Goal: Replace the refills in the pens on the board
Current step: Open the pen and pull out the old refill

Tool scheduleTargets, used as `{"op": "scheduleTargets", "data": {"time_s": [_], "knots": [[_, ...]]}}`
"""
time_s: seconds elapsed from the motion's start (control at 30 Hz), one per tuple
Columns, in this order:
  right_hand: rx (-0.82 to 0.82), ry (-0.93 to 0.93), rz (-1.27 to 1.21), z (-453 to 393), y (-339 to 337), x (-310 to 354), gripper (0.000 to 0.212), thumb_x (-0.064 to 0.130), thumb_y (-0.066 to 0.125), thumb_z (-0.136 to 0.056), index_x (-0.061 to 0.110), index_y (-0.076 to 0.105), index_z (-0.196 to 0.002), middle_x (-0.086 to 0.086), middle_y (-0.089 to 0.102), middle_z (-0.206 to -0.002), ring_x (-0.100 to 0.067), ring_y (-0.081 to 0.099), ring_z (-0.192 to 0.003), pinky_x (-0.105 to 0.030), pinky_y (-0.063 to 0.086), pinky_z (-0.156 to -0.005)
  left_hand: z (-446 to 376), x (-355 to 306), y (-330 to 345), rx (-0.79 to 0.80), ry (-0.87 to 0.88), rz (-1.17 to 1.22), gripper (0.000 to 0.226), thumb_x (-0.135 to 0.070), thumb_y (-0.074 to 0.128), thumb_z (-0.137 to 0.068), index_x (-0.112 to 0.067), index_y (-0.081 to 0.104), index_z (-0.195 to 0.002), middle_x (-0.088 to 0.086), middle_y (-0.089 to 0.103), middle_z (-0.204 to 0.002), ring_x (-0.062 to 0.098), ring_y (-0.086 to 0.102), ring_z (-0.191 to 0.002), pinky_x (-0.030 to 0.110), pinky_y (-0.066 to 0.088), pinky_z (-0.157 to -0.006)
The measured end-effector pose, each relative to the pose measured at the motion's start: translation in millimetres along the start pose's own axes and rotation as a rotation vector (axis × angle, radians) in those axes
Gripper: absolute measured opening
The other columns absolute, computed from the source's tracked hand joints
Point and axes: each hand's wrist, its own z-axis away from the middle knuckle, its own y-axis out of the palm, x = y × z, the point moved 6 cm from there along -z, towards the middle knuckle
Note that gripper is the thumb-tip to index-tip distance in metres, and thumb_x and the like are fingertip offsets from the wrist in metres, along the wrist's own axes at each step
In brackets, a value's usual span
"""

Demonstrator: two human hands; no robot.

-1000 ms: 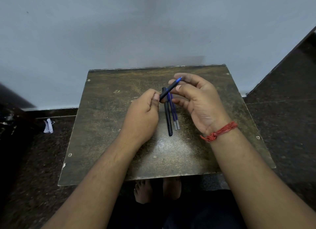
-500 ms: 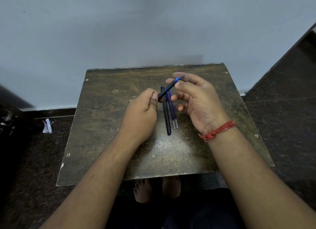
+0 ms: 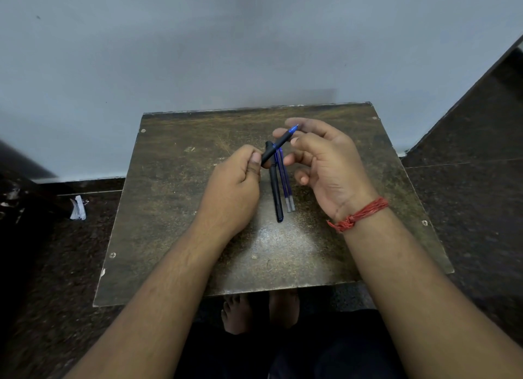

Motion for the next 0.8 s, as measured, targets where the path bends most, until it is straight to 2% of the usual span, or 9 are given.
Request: {"op": "scheduleTargets", "data": {"time_s": [0.1,0.23,0.33,0.4,0.5,0.6,0.67,0.7,0.8], "knots": [[-0.02,-0.011,0.049,-0.3,-1.0,-1.9,0.013,0.012,0.063,-0.094,0.011,0.061,-0.106,-0.013,0.075,-0.106,-0.015,0.059,-0.055,-0.021,0.031,-0.037,0.7,-0.6,-0.4,0.0,0.01,-0.009,0.029,-0.029,0.037,-0.104,-0.018,0.06,-0.092,-0.003,0.05,-0.064,0.01,0.042,-0.056,0.033,0.036,-0.055],[-0.056,-0.05,0.162,-3.6,-5.9,-5.2,0.018,0.029,0.072,-0.09,0.015,0.061,-0.092,-0.003,0.071,-0.081,-0.011,0.058,-0.052,-0.021,0.028,-0.038,1.1,-2.8,-1.1,0.001,0.019,-0.012,0.028,-0.028,0.037,-0.104,-0.019,0.061,-0.093,0.001,0.052,-0.066,0.013,0.045,-0.059,0.037,0.041,-0.057],[-0.057,-0.057,0.173,-4.0,-5.3,-4.8,0.011,0.022,0.071,-0.091,0.014,0.063,-0.09,0.0,0.07,-0.074,-0.012,0.056,-0.052,-0.022,0.027,-0.039,0.7,-2.3,-0.5,-0.003,0.02,-0.013,0.027,-0.028,0.038,-0.104,-0.018,0.061,-0.093,0.0,0.051,-0.066,0.014,0.046,-0.06,0.039,0.043,-0.058],[-0.04,-0.06,0.129,-2.5,-3.1,-2.4,0.002,0.01,0.064,-0.093,0.012,0.065,-0.093,-0.003,0.072,-0.081,-0.013,0.055,-0.052,-0.021,0.026,-0.037,0.6,-1.4,-0.6,-0.007,0.018,-0.007,0.027,-0.028,0.038,-0.104,-0.019,0.061,-0.092,-0.001,0.051,-0.065,0.014,0.046,-0.059,0.04,0.043,-0.058],[-0.013,-0.04,0.035,0.1,-0.7,1.3,0.022,-0.003,0.054,-0.091,0.006,0.063,-0.109,-0.01,0.076,-0.103,-0.015,0.055,-0.052,-0.021,0.028,-0.036,0.1,0.3,0.2,0.0,0.006,0.0,0.027,-0.029,0.037,-0.104,-0.021,0.06,-0.092,-0.003,0.05,-0.065,0.012,0.045,-0.058,0.036,0.041,-0.056],[-0.013,-0.03,0.061,-0.5,-0.7,-1.0,0.017,0.006,0.059,-0.093,0.009,0.061,-0.109,-0.013,0.075,-0.107,-0.015,0.056,-0.052,-0.021,0.027,-0.036,-0.2,1.2,1.0,-0.004,0.014,0.006,0.028,-0.032,0.037,-0.103,-0.022,0.06,-0.091,-0.004,0.05,-0.064,0.012,0.044,-0.056,0.034,0.038,-0.056],[-0.029,-0.039,0.116,-1.7,-1.8,-3.3,0.008,0.018,0.067,-0.093,0.015,0.062,-0.097,-0.014,0.074,-0.097,-0.014,0.055,-0.051,-0.02,0.025,-0.036,-0.1,1.7,1.3,-0.004,0.018,0.007,0.029,-0.033,0.036,-0.103,-0.023,0.06,-0.092,-0.001,0.05,-0.064,0.013,0.043,-0.056,0.034,0.038,-0.056],[-0.039,-0.041,0.141,-2.3,-3.1,-4.3,0.01,0.022,0.07,-0.092,0.017,0.061,-0.092,-0.011,0.073,-0.089,-0.013,0.055,-0.051,-0.02,0.025,-0.037,-0.1,1.7,1.2,-0.002,0.019,0.007,0.028,-0.033,0.036,-0.103,-0.024,0.06,-0.092,0.0,0.051,-0.065,0.013,0.043,-0.057,0.034,0.038,-0.055],[-0.054,-0.032,0.162,-2.8,-5.6,-4.2,0.014,0.023,0.072,-0.09,0.016,0.061,-0.086,-0.002,0.069,-0.075,-0.01,0.053,-0.05,-0.02,0.026,-0.038,-0.4,1.9,1.5,0.003,0.024,0.012,0.027,-0.032,0.037,-0.103,-0.026,0.06,-0.091,0.001,0.051,-0.065,0.013,0.044,-0.057,0.037,0.04,-0.055]]}}
